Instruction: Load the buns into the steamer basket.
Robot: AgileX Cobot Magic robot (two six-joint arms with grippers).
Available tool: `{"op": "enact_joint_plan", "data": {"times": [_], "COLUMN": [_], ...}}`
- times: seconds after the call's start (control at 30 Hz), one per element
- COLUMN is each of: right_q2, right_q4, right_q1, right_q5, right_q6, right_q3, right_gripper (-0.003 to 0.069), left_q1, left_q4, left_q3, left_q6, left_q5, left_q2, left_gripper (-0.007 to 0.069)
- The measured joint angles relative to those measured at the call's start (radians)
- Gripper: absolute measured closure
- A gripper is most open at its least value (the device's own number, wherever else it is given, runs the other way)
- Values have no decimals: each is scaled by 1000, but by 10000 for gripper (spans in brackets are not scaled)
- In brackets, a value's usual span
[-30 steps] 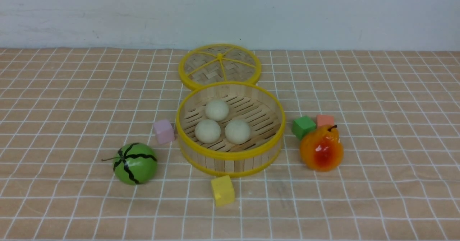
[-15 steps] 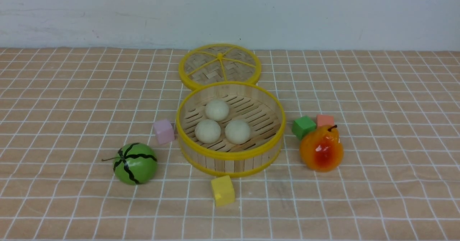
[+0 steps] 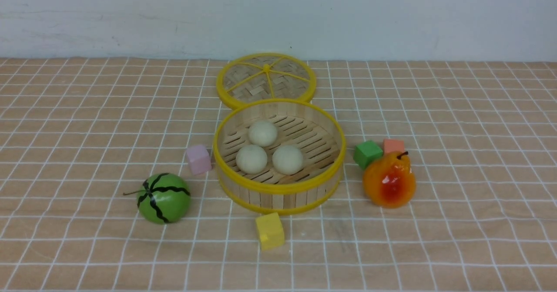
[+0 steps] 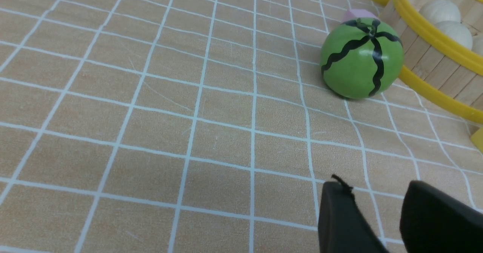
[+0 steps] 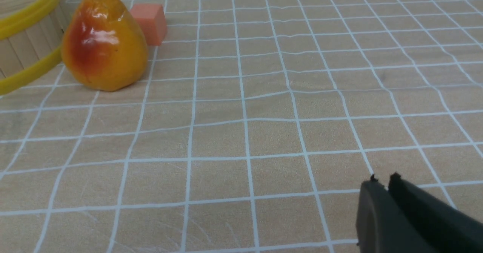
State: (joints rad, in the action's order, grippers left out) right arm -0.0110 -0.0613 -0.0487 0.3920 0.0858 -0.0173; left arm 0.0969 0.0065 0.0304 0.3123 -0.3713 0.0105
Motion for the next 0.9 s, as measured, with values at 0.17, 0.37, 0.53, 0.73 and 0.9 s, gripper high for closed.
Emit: {"op": "enact_joint_plan", "data": {"times": [0.17,0.37,0.53,0.73,0.9], "right_q2": [0,0,0,0,0], "right_q4": [0,0,0,0,0], "right_q1": [0,0,0,0,0], "right_q5": [0,0,0,0,-1], "right_q6": [0,0,0,0,0], "right_q3": [0,0,0,0,0], "right_gripper": [608,599,592,584,576], "left_q1": [0,0,0,0,0], "left_q4": [0,0,0,0,0], "left_q3": [0,0,0,0,0], "left_q6": [0,0,0,0,0], "left_q5": [0,0,0,0,0], "left_q2": [0,0,0,0,0], "left_gripper": [387,387,387,387,387]}}
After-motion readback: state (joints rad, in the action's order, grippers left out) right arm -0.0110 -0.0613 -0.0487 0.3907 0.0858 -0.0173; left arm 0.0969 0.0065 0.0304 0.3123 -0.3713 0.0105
